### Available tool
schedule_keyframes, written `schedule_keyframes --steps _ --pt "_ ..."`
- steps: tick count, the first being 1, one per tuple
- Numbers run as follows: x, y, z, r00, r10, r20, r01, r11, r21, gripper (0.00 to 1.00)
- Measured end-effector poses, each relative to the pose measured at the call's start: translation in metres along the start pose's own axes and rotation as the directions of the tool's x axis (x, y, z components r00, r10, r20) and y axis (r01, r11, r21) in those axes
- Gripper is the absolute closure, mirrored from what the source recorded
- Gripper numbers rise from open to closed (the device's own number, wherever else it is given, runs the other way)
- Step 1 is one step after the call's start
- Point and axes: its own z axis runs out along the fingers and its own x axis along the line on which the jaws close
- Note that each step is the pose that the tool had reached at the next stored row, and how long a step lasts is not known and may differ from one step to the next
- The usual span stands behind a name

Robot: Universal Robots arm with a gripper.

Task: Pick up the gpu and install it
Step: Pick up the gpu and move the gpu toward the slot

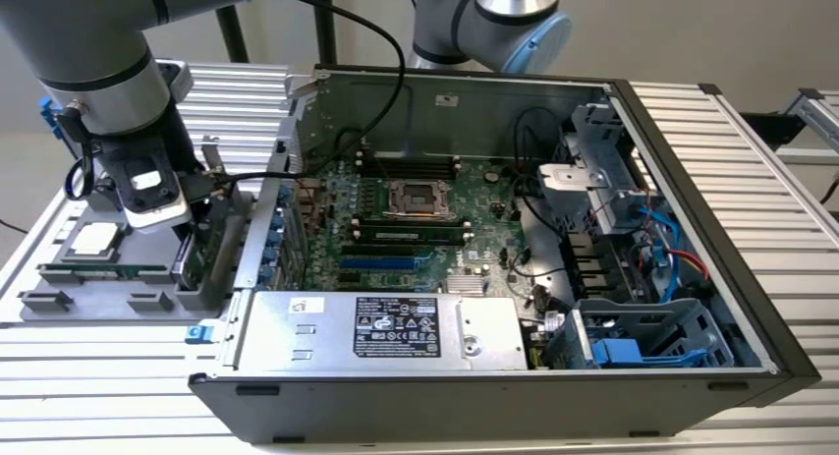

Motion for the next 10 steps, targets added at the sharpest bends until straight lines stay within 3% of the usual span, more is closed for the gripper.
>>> schedule_keyframes --steps 10 --pt "0.0000 0.0000 0.0002 1.0000 0.000 0.0000 0.000 1.0000 0.0000 1.00"
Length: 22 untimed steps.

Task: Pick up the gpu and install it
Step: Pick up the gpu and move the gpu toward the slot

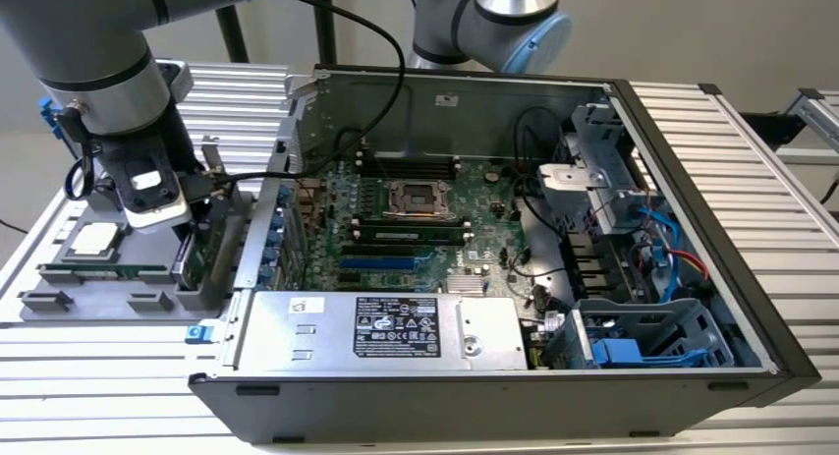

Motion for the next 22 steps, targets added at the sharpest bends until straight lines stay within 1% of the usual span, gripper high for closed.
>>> schedule_keyframes --steps 18,22 --pt "0.0000 0.0000 0.0005 1.0000 0.000 0.0002 0.000 1.0000 -0.0001 1.00" --pt "-0.0001 0.0001 -0.0013 1.0000 0.000 0.0006 0.000 1.0000 -0.0005 1.00"
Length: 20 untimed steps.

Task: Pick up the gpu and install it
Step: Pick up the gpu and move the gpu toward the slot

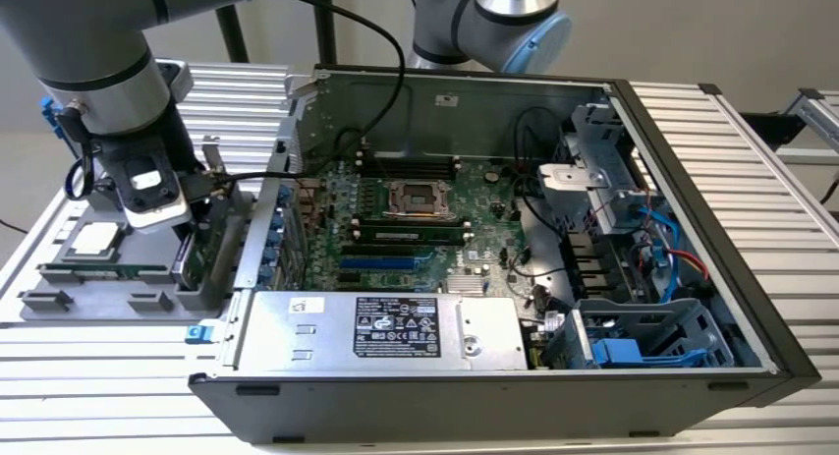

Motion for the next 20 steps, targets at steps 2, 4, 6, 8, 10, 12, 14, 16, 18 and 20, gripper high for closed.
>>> schedule_keyframes --steps 2,4,6,8,10,12,14,16,18,20 --pt "0.0000 0.0001 -0.0020 1.0000 0.000 -0.0004 0.000 1.0000 0.0003 1.00" --pt "0.0000 0.0002 -0.0039 1.0000 0.000 -0.0005 0.000 1.0000 0.0004 1.00" --pt "0.0000 0.0002 -0.0058 1.0000 0.000 -0.0006 0.000 1.0000 0.0005 1.00" --pt "0.0000 0.0003 -0.0076 1.0000 0.000 -0.0005 0.000 1.0000 0.0004 1.00" --pt "0.0000 0.0004 -0.0096 1.0000 0.000 -0.0006 0.000 1.0000 0.0004 1.00" --pt "0.0001 0.0005 -0.0122 1.0000 -0.001 -0.0007 0.001 1.0000 0.0004 1.00" --pt "0.0000 0.0006 -0.0146 1.0000 -0.001 -0.0006 0.001 1.0000 0.0006 1.00" --pt "0.0000 0.0008 -0.0169 1.0000 -0.002 -0.0007 0.002 1.0000 0.0004 1.00" --pt "0.0000 0.0008 -0.0187 1.0000 -0.002 -0.0006 0.002 1.0000 0.0004 1.00" --pt "0.0000 0.0009 -0.0203 1.0000 -0.002 -0.0007 0.002 1.0000 0.0004 1.00"
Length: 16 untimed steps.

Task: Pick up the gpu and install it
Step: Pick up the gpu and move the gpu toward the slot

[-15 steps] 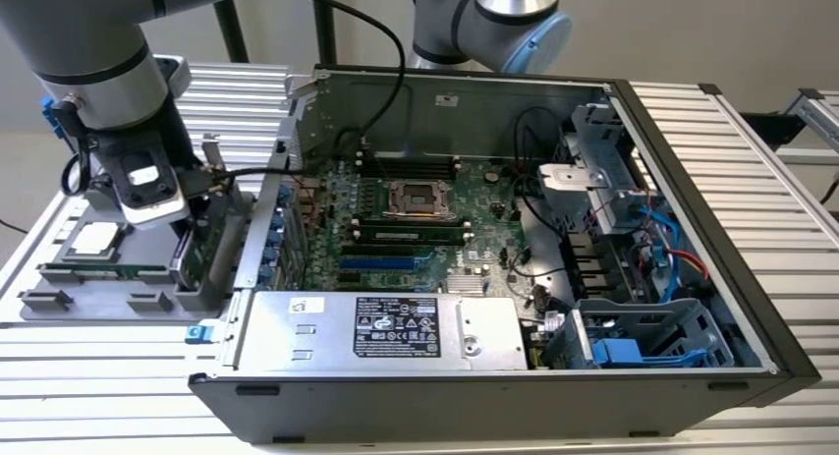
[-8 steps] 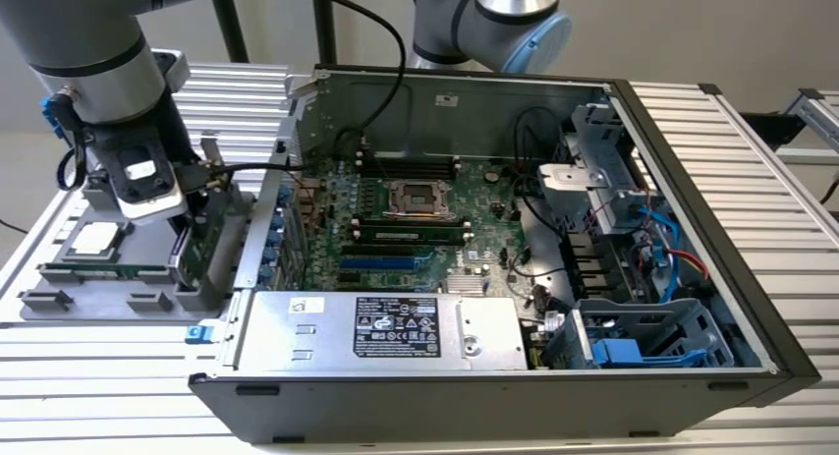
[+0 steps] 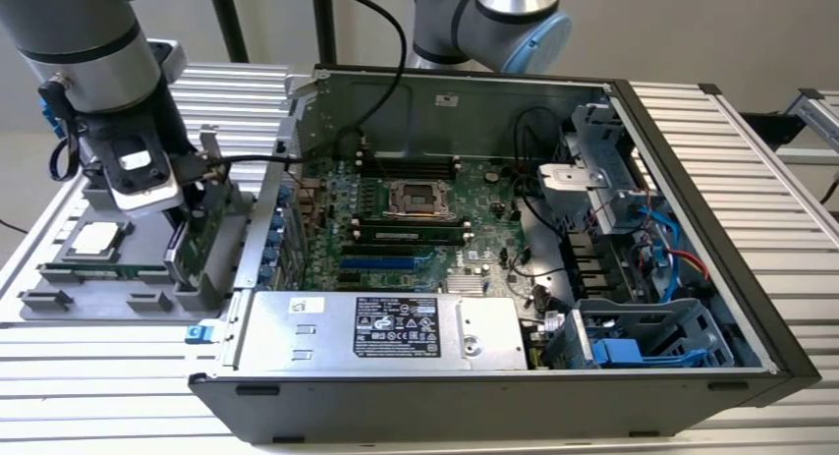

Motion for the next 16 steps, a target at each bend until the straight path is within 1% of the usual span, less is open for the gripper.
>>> schedule_keyframes --steps 16 --pt "-0.0001 0.0006 -0.0126 1.0000 0.000 0.0001 0.000 1.0000 0.0000 1.00"
